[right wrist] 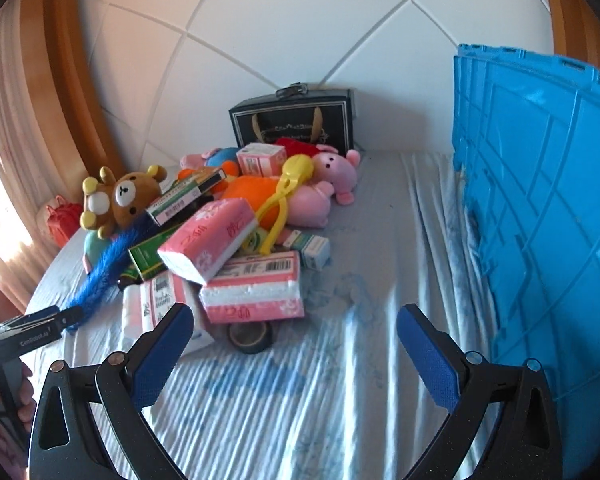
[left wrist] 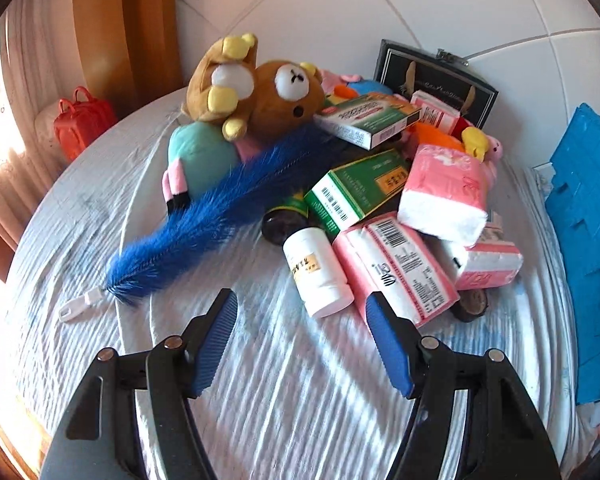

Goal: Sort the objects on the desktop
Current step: 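Return both tools from the crate to the pile on the bed, then grasp the white pill bottle with the left gripper while the right gripper grasps the black tape roll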

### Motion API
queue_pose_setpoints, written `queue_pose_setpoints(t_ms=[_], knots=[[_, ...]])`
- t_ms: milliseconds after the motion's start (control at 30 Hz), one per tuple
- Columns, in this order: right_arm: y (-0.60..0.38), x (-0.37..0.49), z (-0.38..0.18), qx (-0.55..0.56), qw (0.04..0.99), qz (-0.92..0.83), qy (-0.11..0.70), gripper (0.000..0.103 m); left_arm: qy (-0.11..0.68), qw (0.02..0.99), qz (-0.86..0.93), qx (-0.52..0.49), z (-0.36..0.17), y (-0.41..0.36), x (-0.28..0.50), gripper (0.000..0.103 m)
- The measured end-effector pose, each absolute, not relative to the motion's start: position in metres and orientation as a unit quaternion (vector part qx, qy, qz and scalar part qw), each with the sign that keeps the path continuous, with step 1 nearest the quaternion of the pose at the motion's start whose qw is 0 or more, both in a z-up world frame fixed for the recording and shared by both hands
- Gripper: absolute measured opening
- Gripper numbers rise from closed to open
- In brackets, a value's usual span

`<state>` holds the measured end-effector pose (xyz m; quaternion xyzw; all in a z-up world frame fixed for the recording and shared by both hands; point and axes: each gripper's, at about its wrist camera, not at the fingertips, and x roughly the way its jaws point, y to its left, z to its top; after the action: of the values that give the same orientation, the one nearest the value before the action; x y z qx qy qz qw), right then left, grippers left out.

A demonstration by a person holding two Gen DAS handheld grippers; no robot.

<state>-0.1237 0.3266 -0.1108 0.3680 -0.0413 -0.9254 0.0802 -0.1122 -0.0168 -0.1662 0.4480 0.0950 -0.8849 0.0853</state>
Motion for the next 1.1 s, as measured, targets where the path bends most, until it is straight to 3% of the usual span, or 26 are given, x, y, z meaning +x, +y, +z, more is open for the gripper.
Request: queue_pose_setpoints(t_ms=[400,600,733,767,867,1033,1100], knots=[[0.288,-0.168,-0.196,0.453,0.101,-0.886,-0.017,0.103,0.107,0.099,-0.864,0.481,-0.230,-0.014,-0.179,0.066],[0.270,-0.188,-0.220,0.477,0.126,-0.870,-0.008,0.103,0.089,0.103,-0.856,0.499,-0.249,-0.010,-0.199,0.046],[0.258,-0.200,-0.230,0.484,0.126,-0.866,0.007,0.103,0.094,0.097,-0.859,0.494,-0.250,-0.013,-0.200,0.046],[0.256,-0.203,-0.232,0.487,0.129,-0.864,0.007,0.099,0.092,0.096,-0.859,0.494,-0.250,-0.013,-0.200,0.046],[0.248,-0.211,-0.242,0.501,0.128,-0.856,0.017,0.071,0.100,0.097,-0.852,0.504,-0.256,-0.015,-0.204,0.046],[0.237,-0.219,-0.253,0.505,0.124,-0.853,0.036,0.071,0.095,0.097,-0.853,0.505,-0.256,-0.014,-0.203,0.046],[0.232,-0.218,-0.253,0.502,0.128,-0.854,0.051,0.061,0.093,0.097,-0.852,0.506,-0.256,-0.013,-0.200,0.045]])
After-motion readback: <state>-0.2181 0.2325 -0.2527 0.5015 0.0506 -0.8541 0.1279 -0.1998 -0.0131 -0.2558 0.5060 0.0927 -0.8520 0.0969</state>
